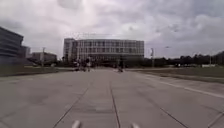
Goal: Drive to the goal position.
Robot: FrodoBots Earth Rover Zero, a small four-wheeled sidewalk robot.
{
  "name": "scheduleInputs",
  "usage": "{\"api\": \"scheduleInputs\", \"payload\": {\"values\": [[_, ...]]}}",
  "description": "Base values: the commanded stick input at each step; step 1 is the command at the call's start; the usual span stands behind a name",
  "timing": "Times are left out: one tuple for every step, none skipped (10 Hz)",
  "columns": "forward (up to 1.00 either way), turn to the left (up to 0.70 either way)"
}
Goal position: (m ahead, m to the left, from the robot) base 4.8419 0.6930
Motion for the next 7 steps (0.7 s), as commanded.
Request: {"api": "scheduleInputs", "payload": {"values": [[0.85,0.00],[0.85,0.00],[0.85,0.00],[0.85,0.00],[0.85,0.00],[0.85,0.00],[0.85,0.00]]}}
